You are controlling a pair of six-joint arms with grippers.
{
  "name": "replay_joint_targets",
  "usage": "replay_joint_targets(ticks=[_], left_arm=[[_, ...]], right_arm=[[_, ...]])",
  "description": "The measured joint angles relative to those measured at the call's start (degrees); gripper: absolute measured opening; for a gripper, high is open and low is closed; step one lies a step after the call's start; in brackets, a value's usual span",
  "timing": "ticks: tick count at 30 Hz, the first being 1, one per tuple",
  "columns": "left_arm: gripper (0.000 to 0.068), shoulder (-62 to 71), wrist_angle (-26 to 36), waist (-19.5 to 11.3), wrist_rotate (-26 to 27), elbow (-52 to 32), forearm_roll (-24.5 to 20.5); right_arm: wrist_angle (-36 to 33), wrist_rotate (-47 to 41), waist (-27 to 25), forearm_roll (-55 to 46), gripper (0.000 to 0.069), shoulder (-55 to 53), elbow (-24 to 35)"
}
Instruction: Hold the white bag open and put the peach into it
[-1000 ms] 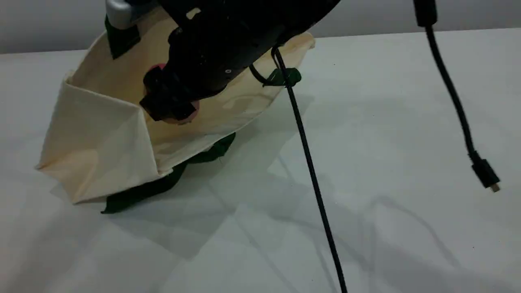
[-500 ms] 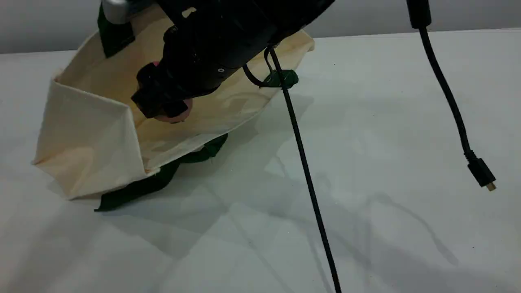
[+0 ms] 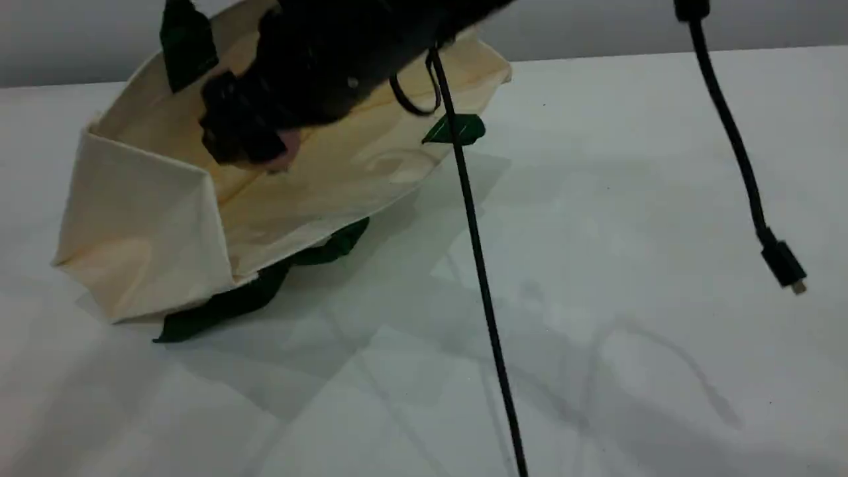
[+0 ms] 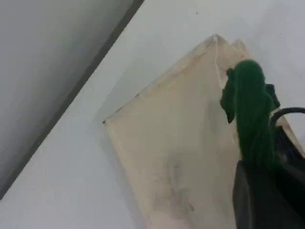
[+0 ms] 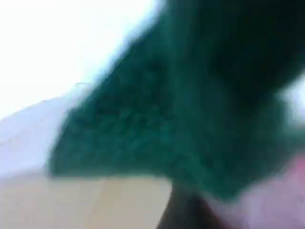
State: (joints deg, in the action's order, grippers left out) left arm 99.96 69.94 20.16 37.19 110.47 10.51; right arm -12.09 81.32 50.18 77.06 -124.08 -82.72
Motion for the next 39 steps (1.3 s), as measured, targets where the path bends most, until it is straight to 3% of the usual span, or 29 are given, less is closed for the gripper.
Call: replay_joint_targets(ticks=[7,15,31,39], left_arm=[[0.0087,-0.3,0.1,0.0,0.2,0.0,-0.3],[0.0087,-1.0,0.1,0.0,2.3,0.0,-0.2],[0.0087,-1.0,0.0,0.1,2.4,0.0,0.8],[0.0087,-1.3,0.0,3.0,2.4,0.0,0.2]], right_arm=[[-0.8,-1.7,-0.7,-7.2,0.0552,1.7,0.0],[-6.4,-5.3,-4.9,-13.1,0.0552,2.5,0.1],[-17.2,-26.0,-10.0,-39.1,0.0553,8.6,0.1],[-19.7,-36.5,-13.9,-51.6,0.0545,15.5,0.0]])
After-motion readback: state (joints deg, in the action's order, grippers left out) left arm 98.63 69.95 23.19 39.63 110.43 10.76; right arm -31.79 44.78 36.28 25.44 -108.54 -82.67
